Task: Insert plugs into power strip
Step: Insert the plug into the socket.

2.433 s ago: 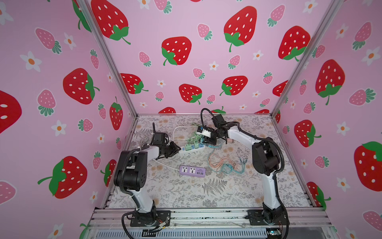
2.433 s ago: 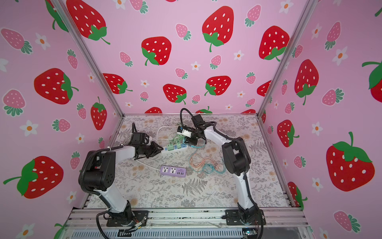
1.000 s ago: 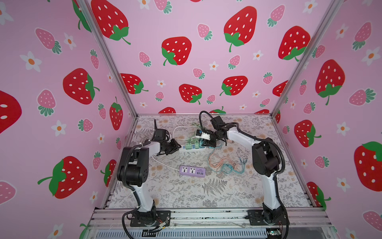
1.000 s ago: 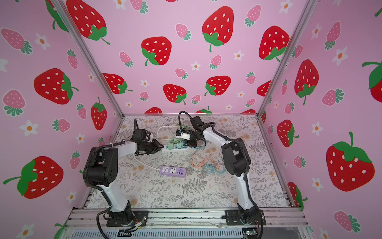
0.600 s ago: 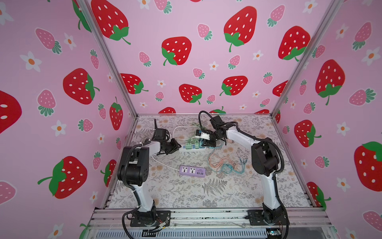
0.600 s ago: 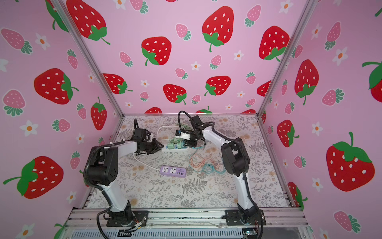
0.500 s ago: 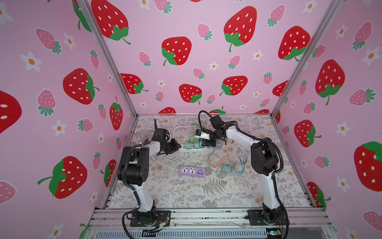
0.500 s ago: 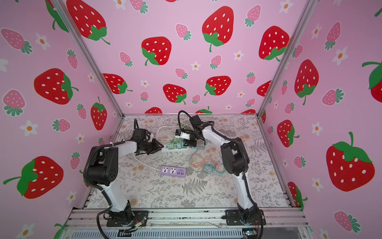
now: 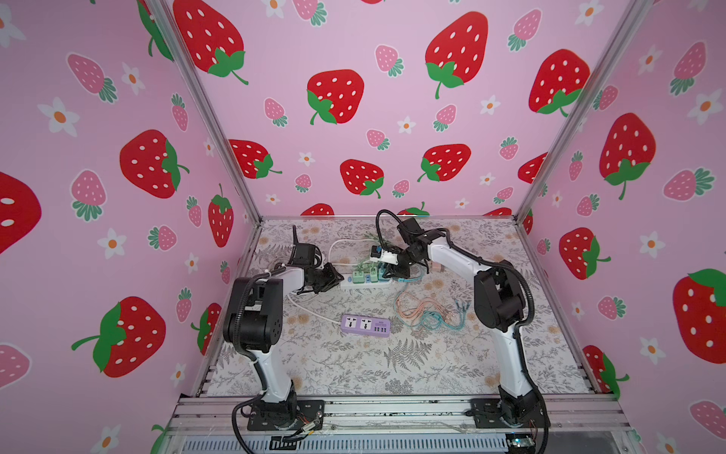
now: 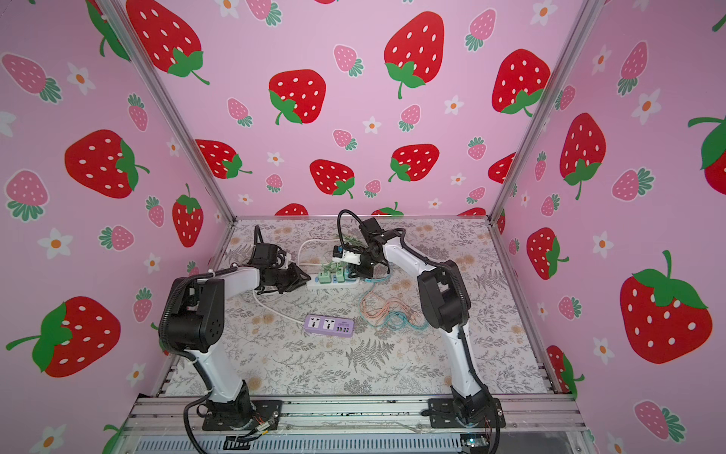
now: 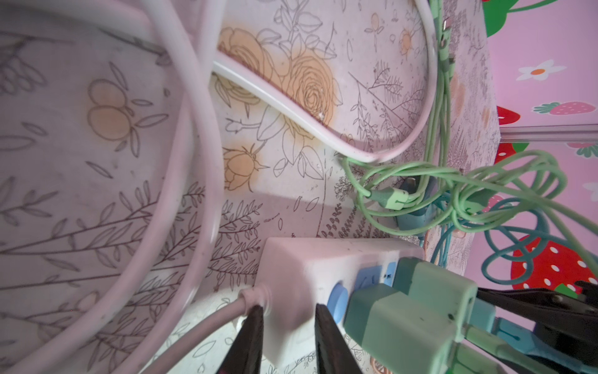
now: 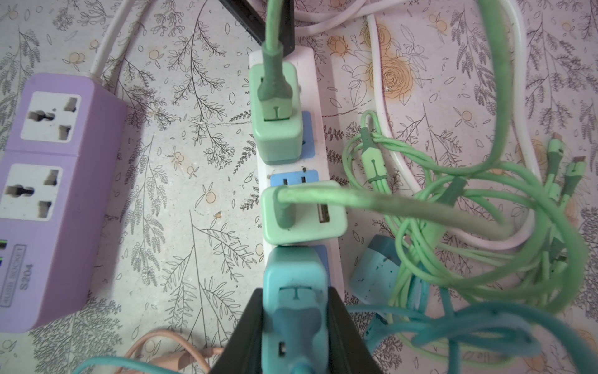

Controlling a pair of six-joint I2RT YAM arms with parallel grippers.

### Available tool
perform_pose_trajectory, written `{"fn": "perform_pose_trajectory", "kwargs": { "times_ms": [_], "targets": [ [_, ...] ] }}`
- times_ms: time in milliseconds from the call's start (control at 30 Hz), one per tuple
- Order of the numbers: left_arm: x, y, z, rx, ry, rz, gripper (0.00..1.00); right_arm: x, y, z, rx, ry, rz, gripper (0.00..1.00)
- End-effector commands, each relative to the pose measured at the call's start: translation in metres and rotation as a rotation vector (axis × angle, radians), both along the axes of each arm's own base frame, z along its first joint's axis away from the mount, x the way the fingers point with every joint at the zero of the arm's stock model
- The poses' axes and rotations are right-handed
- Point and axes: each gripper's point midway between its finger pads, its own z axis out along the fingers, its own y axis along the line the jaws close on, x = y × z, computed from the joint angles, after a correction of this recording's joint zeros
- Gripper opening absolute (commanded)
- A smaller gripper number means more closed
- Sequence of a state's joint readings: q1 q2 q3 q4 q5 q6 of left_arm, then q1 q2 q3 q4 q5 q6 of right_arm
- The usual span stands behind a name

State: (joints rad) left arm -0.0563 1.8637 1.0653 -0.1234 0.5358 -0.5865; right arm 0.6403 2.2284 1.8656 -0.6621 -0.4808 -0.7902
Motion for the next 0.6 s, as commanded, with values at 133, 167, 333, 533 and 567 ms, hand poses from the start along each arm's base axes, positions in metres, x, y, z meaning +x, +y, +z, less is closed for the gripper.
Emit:
{"fn": "perform_pose_trajectory", "kwargs": {
  "times_ms": [133,167,333,533,567],
  "targets": [
    [0.005,0.002,0.002,0.001,0.002,-0.01,0.31,-0.005,-0.037,-0.084,-0.246,0.069,-0.028,0.0],
    [0.005,0.002,0.003,0.002,0.001,-0.008,0.31,-0.004,-0.038,-0.087,-0.257,0.066,-0.031,0.0],
    [0.006,0.001,0.005,-0.005,-0.004,-0.012,0.3,-0.003,-0.047,-0.103,-0.32,0.065,-0.046,0.0],
    [0.005,0.001,0.006,-0.008,-0.003,-0.014,0.31,-0.004,-0.058,-0.122,-0.394,0.072,-0.063,0.0],
    [0.005,0.0,0.006,-0.009,-0.004,-0.015,0.31,-0.004,-0.06,-0.123,-0.405,0.069,-0.067,0.0]
  ]
}}
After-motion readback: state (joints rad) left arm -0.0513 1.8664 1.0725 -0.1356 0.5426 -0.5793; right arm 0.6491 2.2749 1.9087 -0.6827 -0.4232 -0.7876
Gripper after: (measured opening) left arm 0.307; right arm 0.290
